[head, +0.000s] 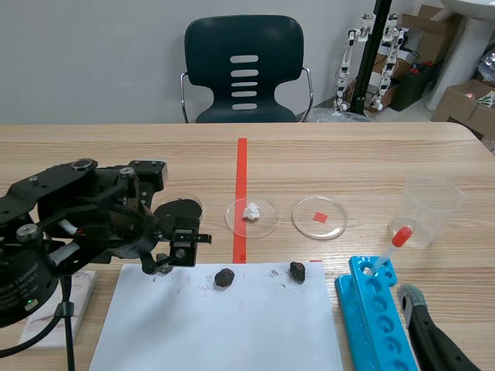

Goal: Pick up the left mineral with the left hand

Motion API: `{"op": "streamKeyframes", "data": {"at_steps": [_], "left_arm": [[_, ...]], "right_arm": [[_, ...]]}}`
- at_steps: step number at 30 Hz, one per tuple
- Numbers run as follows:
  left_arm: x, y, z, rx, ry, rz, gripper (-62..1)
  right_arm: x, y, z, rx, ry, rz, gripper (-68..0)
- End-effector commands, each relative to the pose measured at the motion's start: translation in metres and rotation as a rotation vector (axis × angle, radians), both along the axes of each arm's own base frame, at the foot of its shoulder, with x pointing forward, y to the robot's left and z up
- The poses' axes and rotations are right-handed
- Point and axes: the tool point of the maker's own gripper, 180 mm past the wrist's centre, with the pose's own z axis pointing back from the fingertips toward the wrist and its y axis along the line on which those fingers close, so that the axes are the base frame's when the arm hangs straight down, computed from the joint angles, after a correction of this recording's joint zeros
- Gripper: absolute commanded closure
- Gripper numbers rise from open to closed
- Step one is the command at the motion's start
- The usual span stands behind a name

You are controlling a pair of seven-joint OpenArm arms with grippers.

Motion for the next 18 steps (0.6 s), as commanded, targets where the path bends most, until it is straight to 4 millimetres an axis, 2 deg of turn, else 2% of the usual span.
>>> {"op": "streamKeyframes", "data": {"at_steps": [1,7,14,18], "left_arm": [[0.008,-0.001,0.003,0.0,-0.007,0.006,-45.2],[0.011,-0.001,-0.006,0.007,0.033,0.006,-45.2],[0.003,-0.003,-0.016,0.008,0.09,-0.005,-44.9],[0.002,-0.006,-0.016,0.003,0.096,-0.009,-35.7]], "right_arm": [[0.004,-0.001,0.009,0.009,-0.036,-0.005,-67.9],[0.004,-0.001,0.009,0.009,-0.036,-0.005,-67.9],[0.004,-0.001,0.009,0.009,-0.036,-0.005,-67.9],[0.004,-0.001,0.009,0.009,-0.036,-0.005,-67.9]]}}
